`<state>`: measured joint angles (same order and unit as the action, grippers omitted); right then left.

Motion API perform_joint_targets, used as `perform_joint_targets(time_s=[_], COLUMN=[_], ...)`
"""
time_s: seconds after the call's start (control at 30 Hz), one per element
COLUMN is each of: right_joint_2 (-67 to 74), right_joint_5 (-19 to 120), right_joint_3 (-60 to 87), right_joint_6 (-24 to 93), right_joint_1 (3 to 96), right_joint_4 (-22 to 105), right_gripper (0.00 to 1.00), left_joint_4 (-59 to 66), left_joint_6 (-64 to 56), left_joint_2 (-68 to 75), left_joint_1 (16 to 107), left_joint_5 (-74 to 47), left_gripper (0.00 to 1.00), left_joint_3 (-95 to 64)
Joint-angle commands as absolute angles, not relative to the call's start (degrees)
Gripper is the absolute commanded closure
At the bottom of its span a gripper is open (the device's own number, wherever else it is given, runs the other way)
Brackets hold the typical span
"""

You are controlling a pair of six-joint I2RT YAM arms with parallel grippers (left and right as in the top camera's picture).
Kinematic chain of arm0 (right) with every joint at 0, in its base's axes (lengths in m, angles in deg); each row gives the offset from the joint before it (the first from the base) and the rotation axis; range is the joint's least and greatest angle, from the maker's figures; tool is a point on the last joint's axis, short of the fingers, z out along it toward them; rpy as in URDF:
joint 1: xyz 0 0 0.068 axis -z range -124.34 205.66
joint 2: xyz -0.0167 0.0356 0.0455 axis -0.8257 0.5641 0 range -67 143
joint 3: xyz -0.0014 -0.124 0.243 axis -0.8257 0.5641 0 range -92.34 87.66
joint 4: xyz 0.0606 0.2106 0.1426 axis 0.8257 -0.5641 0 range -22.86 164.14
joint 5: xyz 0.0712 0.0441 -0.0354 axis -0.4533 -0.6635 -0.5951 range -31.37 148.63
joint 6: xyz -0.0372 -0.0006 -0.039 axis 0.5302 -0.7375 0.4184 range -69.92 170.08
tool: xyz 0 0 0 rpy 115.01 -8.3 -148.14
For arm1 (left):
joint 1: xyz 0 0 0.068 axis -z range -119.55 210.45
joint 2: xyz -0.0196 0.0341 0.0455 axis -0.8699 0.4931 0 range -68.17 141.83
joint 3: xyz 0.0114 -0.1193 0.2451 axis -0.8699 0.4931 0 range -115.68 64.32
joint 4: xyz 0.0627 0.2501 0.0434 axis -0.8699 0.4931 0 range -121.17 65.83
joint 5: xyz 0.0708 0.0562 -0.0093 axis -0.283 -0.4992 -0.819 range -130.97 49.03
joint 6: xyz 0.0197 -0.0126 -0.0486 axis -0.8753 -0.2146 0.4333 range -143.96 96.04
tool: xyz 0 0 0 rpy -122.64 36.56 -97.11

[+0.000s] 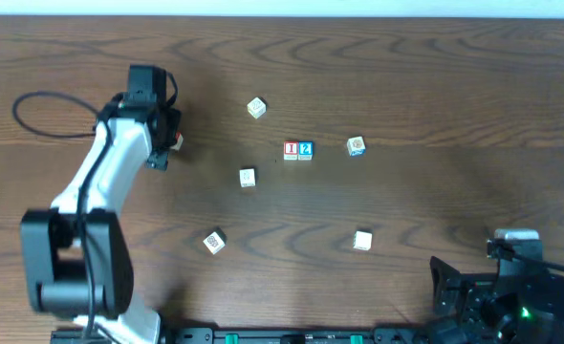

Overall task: Spell out Ai2
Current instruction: 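Move the left gripper forward toward the red 'A' block, then lower the left gripper and close it on the red 'A' block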

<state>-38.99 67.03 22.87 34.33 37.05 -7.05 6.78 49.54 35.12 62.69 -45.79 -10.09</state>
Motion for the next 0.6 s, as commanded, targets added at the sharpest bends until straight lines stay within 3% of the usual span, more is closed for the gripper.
perform_joint_targets(time_s=[0.0,0.57], right_joint_2=[-39.1,-39.1], right_joint_5=[67.0,67.0], right_joint_3=[22.9,22.9], right_joint_6=[34.0,34.0], right_joint_1=[36.8,36.8], right_joint_4=[-7.0,-7.0], right_gripper=[0.01,0.01], left_joint_4=[9.8,29.1], left_joint_6=[49.1,52.4], left_joint_2=[38.4,52.7], left_joint_1=[62.3,61.1], left_joint_5=[-45.5,-36.8], left_gripper=[0.24,0.26], left_joint_3=[-16.6,-34.2])
